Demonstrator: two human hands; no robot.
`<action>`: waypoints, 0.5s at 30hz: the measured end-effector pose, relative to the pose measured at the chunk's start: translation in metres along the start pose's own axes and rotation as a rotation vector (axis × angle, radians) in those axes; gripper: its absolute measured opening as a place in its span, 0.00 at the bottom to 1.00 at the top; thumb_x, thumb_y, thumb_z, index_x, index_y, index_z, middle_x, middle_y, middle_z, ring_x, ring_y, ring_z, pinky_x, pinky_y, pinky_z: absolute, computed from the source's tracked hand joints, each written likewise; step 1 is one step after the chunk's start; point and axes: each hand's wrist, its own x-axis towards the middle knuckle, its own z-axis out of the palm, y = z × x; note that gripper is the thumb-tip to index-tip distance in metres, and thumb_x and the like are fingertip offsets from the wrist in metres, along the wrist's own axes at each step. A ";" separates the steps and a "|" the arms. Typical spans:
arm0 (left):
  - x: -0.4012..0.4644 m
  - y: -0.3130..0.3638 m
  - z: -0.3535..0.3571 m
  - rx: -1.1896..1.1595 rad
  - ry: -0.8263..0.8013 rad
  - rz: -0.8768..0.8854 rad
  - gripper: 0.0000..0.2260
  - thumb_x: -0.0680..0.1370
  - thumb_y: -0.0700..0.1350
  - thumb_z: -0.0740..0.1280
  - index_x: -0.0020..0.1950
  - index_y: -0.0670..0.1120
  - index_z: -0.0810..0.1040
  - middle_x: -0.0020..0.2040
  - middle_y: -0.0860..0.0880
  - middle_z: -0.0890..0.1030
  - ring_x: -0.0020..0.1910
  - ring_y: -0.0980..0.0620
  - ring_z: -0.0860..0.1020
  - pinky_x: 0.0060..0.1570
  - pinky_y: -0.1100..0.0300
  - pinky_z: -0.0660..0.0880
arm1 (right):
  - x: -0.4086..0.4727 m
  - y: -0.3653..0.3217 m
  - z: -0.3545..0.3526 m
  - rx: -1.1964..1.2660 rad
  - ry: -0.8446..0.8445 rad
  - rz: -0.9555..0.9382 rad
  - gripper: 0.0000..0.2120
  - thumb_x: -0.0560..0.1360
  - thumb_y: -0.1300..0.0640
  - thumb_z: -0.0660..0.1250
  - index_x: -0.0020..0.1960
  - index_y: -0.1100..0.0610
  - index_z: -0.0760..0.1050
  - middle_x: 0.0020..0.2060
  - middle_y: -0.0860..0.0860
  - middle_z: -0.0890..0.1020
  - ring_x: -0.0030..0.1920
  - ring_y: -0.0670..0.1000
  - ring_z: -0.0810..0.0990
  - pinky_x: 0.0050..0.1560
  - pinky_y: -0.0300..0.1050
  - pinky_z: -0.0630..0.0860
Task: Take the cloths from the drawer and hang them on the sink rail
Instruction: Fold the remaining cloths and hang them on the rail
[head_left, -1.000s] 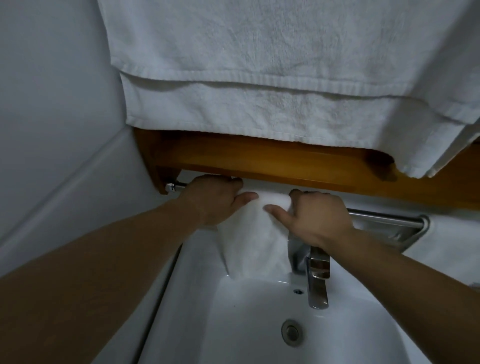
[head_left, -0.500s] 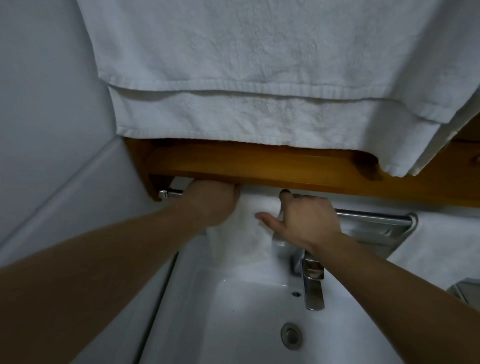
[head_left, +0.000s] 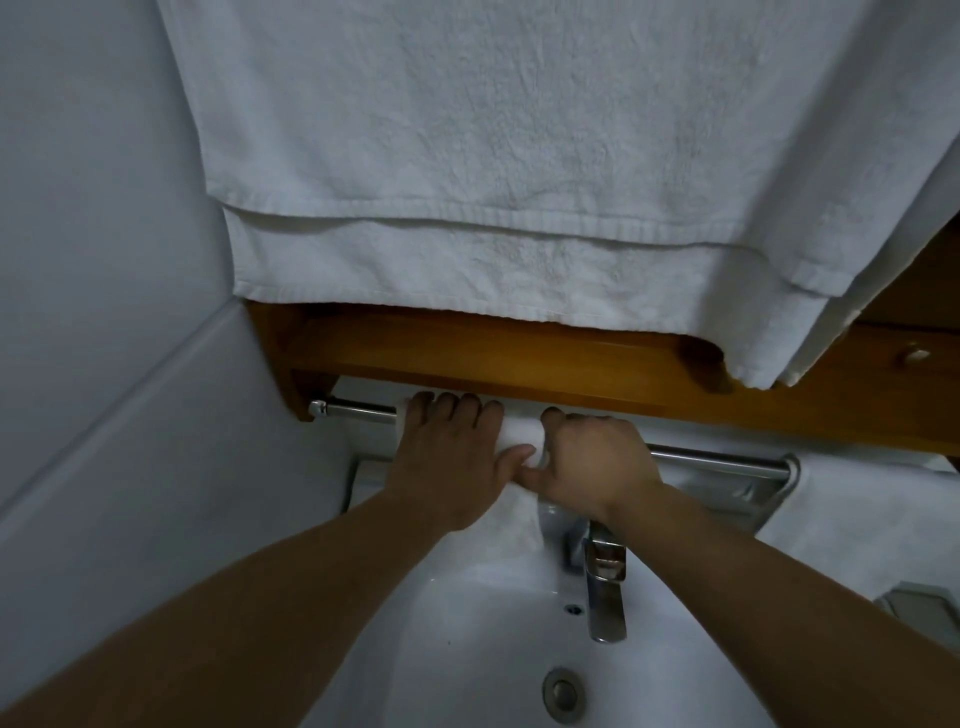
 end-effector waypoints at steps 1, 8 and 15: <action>0.003 -0.005 0.001 0.008 0.024 0.029 0.25 0.78 0.66 0.52 0.52 0.48 0.77 0.45 0.46 0.81 0.46 0.43 0.78 0.55 0.45 0.70 | 0.000 0.001 0.001 -0.003 0.002 0.001 0.28 0.73 0.28 0.53 0.48 0.53 0.70 0.32 0.47 0.74 0.31 0.51 0.73 0.34 0.43 0.69; 0.033 -0.040 -0.017 -0.010 -0.128 0.268 0.28 0.77 0.69 0.45 0.48 0.52 0.76 0.44 0.51 0.81 0.45 0.49 0.79 0.46 0.56 0.75 | -0.002 0.002 0.005 0.011 0.007 -0.016 0.33 0.70 0.23 0.55 0.53 0.51 0.71 0.41 0.48 0.81 0.39 0.51 0.80 0.36 0.43 0.69; 0.044 -0.064 -0.040 -0.049 -0.655 0.130 0.34 0.75 0.72 0.44 0.69 0.53 0.71 0.72 0.50 0.70 0.71 0.46 0.66 0.72 0.47 0.57 | -0.002 0.001 0.001 0.002 -0.008 -0.007 0.35 0.69 0.23 0.56 0.56 0.52 0.72 0.42 0.49 0.81 0.38 0.50 0.78 0.35 0.43 0.67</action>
